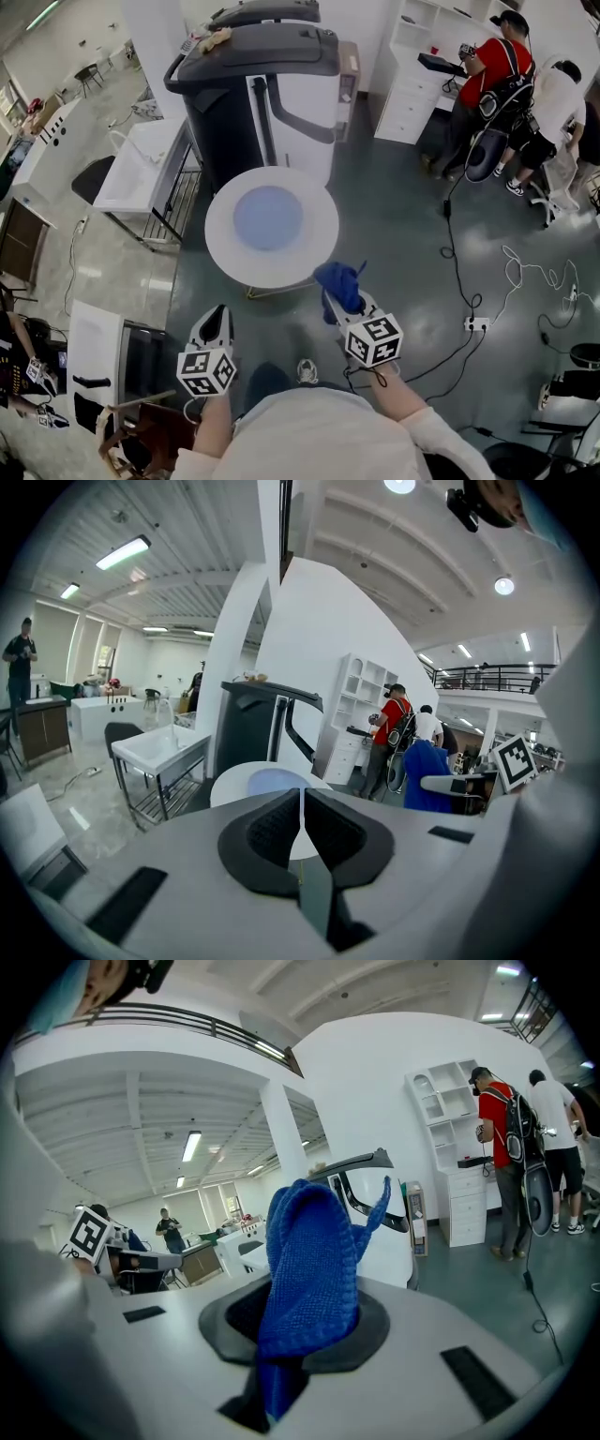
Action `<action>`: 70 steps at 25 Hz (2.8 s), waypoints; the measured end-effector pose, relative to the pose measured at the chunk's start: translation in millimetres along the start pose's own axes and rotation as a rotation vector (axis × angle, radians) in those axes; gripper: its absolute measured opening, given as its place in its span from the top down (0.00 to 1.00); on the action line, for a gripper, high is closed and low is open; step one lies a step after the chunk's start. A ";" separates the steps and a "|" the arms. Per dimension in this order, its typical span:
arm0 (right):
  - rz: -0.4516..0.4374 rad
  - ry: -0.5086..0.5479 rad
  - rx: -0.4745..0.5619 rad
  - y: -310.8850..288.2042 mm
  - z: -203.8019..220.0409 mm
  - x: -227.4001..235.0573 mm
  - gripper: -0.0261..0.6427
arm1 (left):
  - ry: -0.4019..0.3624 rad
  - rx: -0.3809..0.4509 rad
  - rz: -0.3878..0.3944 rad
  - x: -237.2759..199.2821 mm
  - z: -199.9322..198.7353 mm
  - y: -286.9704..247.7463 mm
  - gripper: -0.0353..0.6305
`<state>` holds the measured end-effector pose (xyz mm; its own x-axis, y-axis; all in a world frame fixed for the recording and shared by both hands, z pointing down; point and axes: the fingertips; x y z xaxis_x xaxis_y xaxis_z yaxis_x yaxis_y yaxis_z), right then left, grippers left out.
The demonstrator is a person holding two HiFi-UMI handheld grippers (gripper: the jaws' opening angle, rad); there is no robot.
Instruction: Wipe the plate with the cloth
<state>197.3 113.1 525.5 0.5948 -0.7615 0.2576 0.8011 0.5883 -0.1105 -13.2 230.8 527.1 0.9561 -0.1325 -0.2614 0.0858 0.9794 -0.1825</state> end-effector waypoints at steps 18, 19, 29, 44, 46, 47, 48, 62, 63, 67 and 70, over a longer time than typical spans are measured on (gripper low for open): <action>0.123 -0.003 0.045 -107.6 -27.1 -4.3 0.83 | -0.008 -0.021 0.146 -73.7 -50.3 -98.8 0.88; 0.133 -0.004 0.051 -113.3 -28.4 -6.4 0.83 | -0.010 -0.022 0.153 -80.3 -54.0 -103.4 0.88; 0.227 -0.026 0.058 -144.7 -21.0 -17.7 0.83 | -0.020 -0.056 0.238 -115.5 -63.4 -136.5 0.88; 0.168 -0.032 0.009 -198.0 -27.0 47.0 0.83 | -0.009 -0.067 0.194 -105.8 -63.9 -219.4 0.88; 0.146 -0.032 -0.001 -208.1 -29.6 59.6 0.83 | -0.005 -0.063 0.179 -99.9 -65.6 -234.1 0.88; 0.134 -0.030 -0.005 -212.0 -31.3 65.8 0.83 | -0.006 -0.061 0.174 -95.6 -66.3 -240.3 0.88; 0.123 -0.029 -0.009 -215.6 -33.0 71.7 0.83 | -0.009 -0.060 0.169 -91.3 -66.8 -246.1 0.88; 0.045 -0.048 -0.058 -251.2 -28.7 114.1 0.83 | 0.000 -0.073 0.104 -79.8 -60.2 -296.0 0.88; 0.049 -0.049 -0.060 -252.8 -28.2 114.1 0.83 | 0.001 -0.076 0.108 -80.9 -60.3 -298.5 0.88; 0.078 -0.058 -0.057 -262.2 -27.9 110.8 0.83 | -0.005 -0.098 0.147 -86.2 -60.7 -311.9 0.88; 0.108 -0.067 -0.052 -269.4 -25.9 106.9 0.83 | -0.014 -0.115 0.187 -91.6 -62.6 -322.7 0.88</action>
<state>46.8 -133.8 558.0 0.6735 -0.6734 0.3048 0.7359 0.6497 -0.1907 -146.0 -82.7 550.7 0.9563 0.0525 -0.2875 -0.1249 0.9628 -0.2397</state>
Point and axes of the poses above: the fingertips, and each gripper's own axes: y backward along the fingers, x to its right, z out of its underside, and after that the axes turned 12 degrees about x, right-handed
